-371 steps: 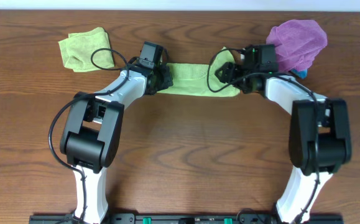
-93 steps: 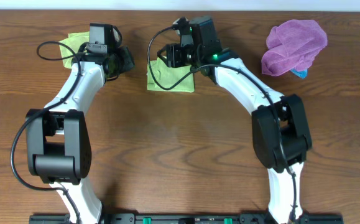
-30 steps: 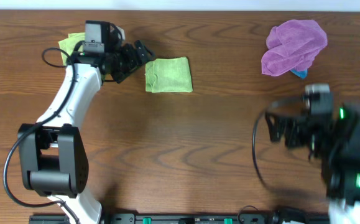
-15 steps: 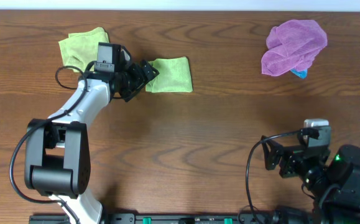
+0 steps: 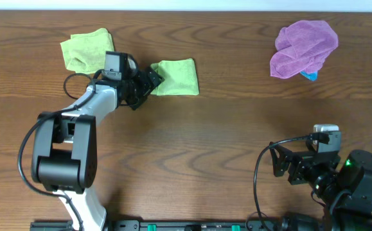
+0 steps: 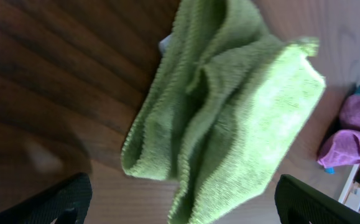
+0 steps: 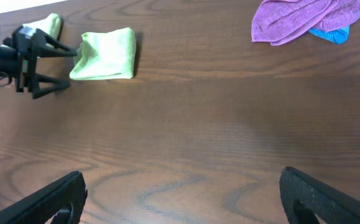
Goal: Fold the cloth
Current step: 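Grasp the folded green bundle with the left gripper and carry it to top left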
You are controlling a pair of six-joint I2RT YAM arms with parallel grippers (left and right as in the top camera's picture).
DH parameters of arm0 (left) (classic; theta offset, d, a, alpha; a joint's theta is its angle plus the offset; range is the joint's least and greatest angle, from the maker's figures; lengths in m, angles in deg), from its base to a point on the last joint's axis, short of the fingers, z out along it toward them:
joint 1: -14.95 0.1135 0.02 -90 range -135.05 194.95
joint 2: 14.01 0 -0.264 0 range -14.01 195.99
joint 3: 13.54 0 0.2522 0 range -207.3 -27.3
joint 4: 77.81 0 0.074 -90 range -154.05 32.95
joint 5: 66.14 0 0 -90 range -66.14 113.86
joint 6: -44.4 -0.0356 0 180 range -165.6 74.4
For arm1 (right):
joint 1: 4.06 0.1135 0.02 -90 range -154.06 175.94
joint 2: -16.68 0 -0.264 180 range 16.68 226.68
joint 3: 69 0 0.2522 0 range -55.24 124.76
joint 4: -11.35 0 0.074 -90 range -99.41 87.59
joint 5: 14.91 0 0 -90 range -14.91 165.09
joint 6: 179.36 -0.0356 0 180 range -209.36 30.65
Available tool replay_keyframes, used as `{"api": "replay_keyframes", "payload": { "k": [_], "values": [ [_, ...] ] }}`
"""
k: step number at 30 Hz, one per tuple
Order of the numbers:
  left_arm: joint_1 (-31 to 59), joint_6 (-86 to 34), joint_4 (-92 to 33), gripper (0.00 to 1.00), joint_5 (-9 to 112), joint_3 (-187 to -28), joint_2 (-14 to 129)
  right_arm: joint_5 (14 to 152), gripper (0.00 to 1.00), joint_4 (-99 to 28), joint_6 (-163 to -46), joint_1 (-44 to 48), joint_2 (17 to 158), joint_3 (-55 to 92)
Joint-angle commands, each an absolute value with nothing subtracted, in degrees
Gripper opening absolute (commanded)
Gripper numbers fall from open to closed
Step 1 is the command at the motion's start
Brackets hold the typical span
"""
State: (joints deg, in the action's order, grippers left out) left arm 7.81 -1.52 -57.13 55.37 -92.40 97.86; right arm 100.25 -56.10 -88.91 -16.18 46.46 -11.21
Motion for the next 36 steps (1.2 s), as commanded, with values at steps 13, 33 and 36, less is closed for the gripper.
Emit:
{"api": "replay_keyframes", "payload": {
  "k": [13,33,36],
  "values": [
    [3.88,-0.08,-67.14,0.62,54.62,-91.90,105.42,101.02,0.99,-56.19,-89.74,-16.61,46.27,-11.53],
    [9.98,-2.07,-57.03,0.06,61.23,-121.21,106.21,101.02,0.99,-56.19,-89.74,-16.61,46.27,-11.53],
    [12.67,-4.71,-50.47,0.06,58.43,-128.23,106.21,101.02,0.99,-56.19,-89.74,-16.61,46.27,-11.53]
  ]
}}
